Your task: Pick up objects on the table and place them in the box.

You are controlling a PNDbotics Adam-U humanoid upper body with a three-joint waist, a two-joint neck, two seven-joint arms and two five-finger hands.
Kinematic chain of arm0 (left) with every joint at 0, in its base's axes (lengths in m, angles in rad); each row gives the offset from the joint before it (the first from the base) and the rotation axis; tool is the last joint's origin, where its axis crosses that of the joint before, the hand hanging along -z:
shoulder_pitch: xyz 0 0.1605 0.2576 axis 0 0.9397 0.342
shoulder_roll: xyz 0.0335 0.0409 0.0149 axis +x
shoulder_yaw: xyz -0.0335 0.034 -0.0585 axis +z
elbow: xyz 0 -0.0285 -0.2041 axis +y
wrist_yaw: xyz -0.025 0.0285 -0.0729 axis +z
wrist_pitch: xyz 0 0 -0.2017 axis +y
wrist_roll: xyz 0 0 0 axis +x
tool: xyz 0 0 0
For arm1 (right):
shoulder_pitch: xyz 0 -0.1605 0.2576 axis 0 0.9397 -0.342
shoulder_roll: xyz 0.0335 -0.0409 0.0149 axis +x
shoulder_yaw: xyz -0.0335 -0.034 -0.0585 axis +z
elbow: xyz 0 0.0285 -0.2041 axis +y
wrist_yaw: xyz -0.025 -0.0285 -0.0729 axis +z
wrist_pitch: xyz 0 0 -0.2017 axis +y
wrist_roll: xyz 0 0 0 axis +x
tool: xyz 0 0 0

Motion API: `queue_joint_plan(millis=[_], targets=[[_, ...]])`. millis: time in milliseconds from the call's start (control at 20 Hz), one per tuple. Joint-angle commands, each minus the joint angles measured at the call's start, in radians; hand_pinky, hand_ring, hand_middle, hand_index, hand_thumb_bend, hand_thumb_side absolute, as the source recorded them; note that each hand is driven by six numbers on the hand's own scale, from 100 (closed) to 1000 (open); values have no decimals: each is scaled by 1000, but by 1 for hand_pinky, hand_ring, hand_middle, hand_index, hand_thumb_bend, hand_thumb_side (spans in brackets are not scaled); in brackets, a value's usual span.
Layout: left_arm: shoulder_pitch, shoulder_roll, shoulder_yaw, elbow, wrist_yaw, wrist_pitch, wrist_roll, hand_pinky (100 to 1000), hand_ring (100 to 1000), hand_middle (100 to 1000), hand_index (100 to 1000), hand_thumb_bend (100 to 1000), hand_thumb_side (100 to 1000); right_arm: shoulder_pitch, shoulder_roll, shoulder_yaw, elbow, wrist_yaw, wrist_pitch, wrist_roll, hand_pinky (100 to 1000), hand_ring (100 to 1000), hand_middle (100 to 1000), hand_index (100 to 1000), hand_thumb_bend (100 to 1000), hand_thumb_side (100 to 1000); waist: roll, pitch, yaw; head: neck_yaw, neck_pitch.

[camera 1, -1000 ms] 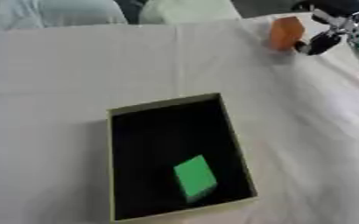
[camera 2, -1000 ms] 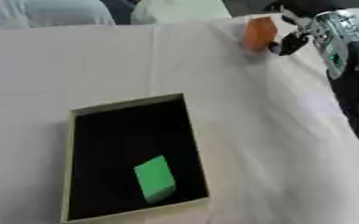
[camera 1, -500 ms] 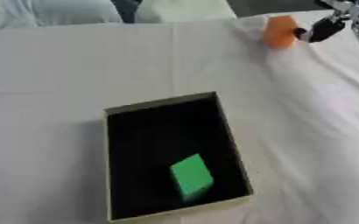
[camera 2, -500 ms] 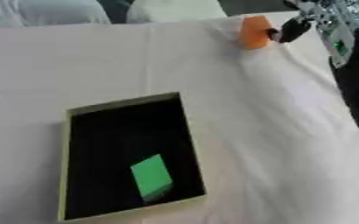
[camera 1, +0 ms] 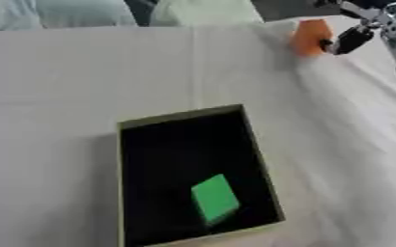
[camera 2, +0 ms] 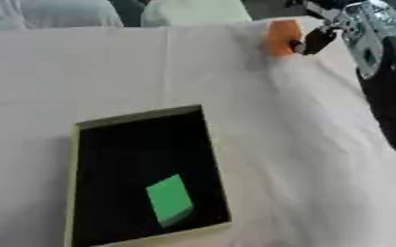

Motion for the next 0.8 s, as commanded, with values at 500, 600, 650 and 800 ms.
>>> queue_joint_plan(millis=[500,600,650,800], targets=[[-17,-2,5,-15,-9,5,-3,957,665,705,843,430,840,-23,-7,-4,20,-6,7,66,748,699,604,808,345,100,-8,-1,12,-17,-25],[-17,-3,5,-15,-9,7,-4,957,664,703,842,429,840,-24,-4,-4,20,-12,12,66,704,604,512,736,298,100,-8,-1,11,-15,-22],[-17,-3,5,-15,-9,7,-4,956,664,703,841,429,839,-25,-3,-4,18,-16,16,61,682,565,477,704,269,100,-9,-2,11,-14,-21],[-17,-1,6,-15,-9,8,-3,955,663,702,841,430,839,-28,-2,-5,7,-29,23,36,670,538,450,682,223,100,-10,-6,8,-12,-16]])
